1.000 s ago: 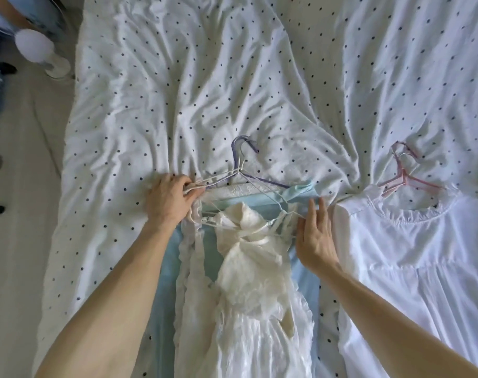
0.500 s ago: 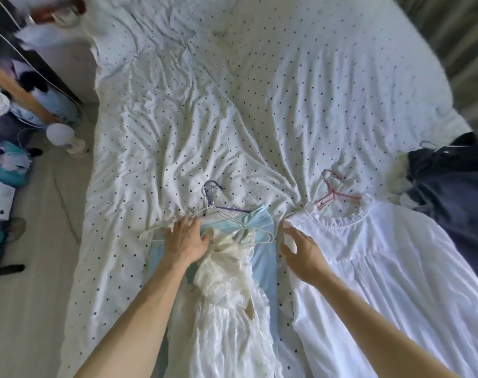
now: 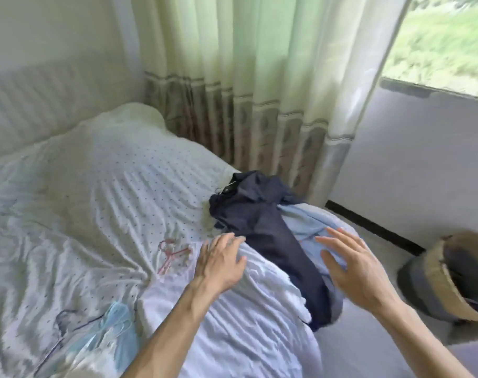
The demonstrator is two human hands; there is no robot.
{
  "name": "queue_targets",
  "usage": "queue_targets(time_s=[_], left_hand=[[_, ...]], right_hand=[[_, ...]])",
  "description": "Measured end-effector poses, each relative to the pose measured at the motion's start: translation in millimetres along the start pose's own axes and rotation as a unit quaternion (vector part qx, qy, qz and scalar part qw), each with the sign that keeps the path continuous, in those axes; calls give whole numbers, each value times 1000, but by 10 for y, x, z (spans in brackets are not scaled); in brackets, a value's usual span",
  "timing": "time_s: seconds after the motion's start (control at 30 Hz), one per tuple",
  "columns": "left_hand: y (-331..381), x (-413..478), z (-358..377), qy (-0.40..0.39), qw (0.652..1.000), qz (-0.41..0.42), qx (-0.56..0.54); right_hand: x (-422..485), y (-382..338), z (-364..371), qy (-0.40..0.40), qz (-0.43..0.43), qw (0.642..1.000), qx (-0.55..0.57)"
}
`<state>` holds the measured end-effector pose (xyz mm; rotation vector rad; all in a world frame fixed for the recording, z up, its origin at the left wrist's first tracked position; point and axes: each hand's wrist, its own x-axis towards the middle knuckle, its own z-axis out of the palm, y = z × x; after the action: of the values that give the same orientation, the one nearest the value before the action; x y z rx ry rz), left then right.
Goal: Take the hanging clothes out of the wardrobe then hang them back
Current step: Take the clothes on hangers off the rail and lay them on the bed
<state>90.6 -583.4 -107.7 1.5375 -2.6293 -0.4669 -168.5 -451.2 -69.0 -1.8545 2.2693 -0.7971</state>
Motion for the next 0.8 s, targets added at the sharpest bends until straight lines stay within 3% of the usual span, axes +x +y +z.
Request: queue_targets(time_s=[0.23, 0.43, 0.67, 0.8], left_hand=[[2818, 854, -150, 35, 970, 239, 20], [4690, 1138, 105, 17, 919, 395, 15], [6488, 991, 451, -18, 808, 588, 22], [7316, 708, 556, -36, 735, 677, 4]], right_hand=[[-664, 1639, -1696, 155, 121, 978, -67], [-1549, 2402, -2723, 266, 283, 915, -111], [-2534, 2846, -3285, 314, 425, 825, -200], [-3098, 2878, -3549, 337, 501, 750, -272]])
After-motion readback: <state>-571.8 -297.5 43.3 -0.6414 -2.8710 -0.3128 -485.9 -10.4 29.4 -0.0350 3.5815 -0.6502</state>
